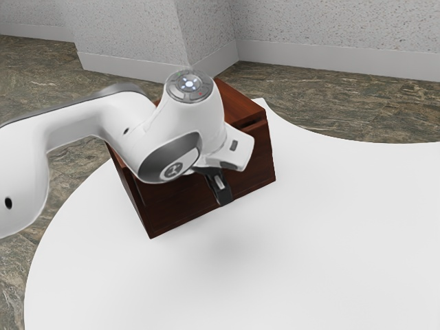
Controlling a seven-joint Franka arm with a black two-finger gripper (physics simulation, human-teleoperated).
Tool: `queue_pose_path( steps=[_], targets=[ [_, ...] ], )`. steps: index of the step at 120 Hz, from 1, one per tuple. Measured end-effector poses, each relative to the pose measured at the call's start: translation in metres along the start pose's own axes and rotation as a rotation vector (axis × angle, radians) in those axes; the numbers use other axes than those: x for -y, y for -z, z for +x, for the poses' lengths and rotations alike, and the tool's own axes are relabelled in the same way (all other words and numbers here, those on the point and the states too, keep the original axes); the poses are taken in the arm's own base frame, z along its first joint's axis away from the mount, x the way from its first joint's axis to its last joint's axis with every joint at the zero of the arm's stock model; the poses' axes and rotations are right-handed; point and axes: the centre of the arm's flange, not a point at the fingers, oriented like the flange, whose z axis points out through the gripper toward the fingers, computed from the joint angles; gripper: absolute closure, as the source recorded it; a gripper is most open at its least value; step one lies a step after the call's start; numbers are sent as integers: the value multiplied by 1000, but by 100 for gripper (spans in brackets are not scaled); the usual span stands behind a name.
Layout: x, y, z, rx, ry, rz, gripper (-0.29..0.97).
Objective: Pull the drawer handle with one arm to open the drawer
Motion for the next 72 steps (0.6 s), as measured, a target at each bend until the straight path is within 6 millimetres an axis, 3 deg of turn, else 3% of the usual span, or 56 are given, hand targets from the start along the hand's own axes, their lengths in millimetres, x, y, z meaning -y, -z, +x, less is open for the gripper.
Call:
queue_pose_path(
  steps=[72],
  targets=[
    [-48, 31, -3, -37, -71, -19, 0]
  ],
)
